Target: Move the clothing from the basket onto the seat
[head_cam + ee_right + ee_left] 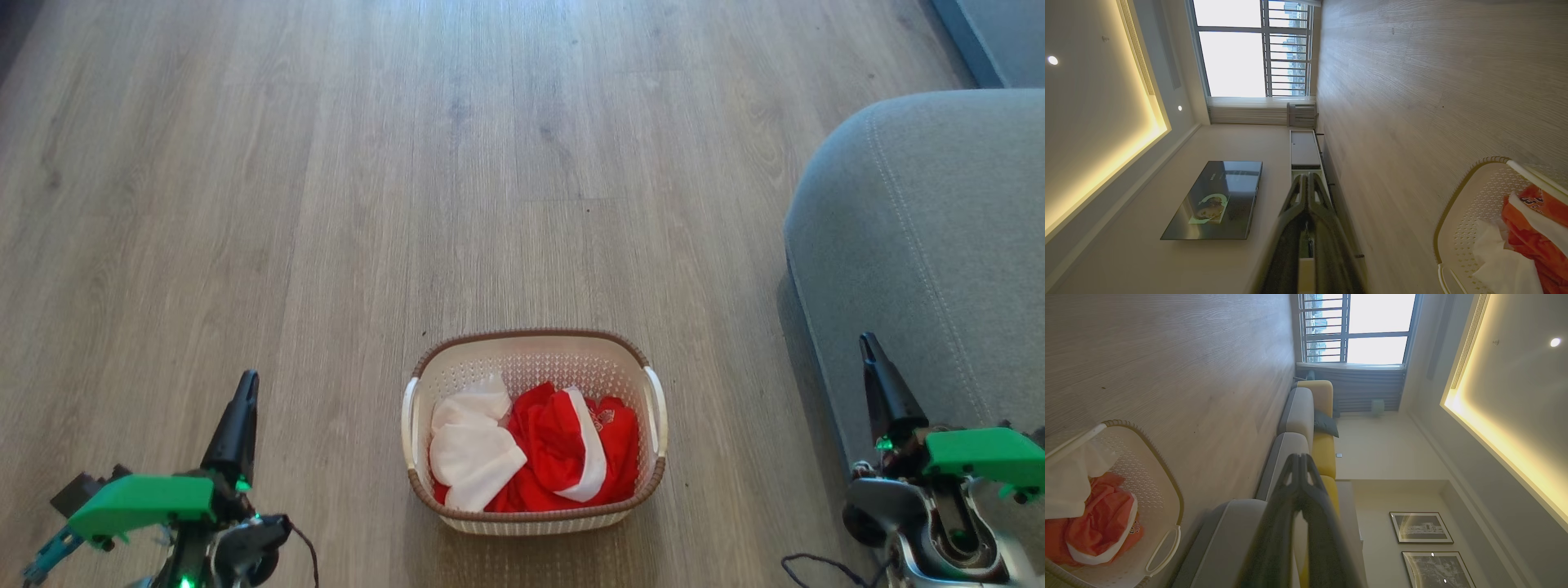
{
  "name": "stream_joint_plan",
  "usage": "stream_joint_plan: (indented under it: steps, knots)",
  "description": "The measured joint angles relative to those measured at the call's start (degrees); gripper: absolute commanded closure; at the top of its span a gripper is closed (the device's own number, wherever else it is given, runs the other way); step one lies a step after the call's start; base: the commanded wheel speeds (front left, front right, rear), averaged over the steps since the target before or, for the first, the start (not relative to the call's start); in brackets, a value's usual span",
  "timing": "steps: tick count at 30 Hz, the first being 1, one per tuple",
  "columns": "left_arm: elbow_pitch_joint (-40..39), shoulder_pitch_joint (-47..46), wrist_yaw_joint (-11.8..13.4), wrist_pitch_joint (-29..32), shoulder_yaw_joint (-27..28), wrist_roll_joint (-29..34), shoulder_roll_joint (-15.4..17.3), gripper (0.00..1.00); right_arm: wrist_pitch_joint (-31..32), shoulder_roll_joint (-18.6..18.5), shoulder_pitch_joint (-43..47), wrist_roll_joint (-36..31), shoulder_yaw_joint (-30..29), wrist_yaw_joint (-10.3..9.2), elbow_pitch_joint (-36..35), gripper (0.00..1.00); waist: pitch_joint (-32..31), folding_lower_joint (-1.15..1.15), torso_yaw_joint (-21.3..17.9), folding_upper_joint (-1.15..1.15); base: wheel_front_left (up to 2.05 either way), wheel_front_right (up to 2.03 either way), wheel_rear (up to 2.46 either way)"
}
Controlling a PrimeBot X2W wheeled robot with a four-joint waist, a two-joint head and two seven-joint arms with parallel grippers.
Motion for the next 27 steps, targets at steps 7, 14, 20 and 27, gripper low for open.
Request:
stream_joint_plan:
  steps: [7, 14, 20, 27]
  knots:
    - [0.0, 0.0, 0.0, 0.0, 0.0, 0.0, 0.0, 1.0, 0.0, 0.0, 0.0, 0.0, 0.0, 0.0, 0.0, 1.0, 0.0, 0.0, 0.0, 0.0, 0.0, 0.0, 0.0]
    - [0.0, 0.0, 0.0, 0.0, 0.0, 0.0, 0.0, 1.0, 0.0, 0.0, 0.0, 0.0, 0.0, 0.0, 0.0, 1.0, 0.0, 0.0, 0.0, 0.0, 0.0, 0.0, 0.0]
    - [0.0, 0.0, 0.0, 0.0, 0.0, 0.0, 0.0, 1.0, 0.0, 0.0, 0.0, 0.0, 0.0, 0.0, 0.0, 1.0, 0.0, 0.0, 0.0, 0.0, 0.0, 0.0, 0.0]
    - [0.0, 0.0, 0.0, 0.0, 0.0, 0.0, 0.0, 1.0, 0.0, 0.0, 0.0, 0.0, 0.0, 0.0, 0.0, 1.0, 0.0, 0.0, 0.0, 0.0, 0.0, 0.0, 0.0]
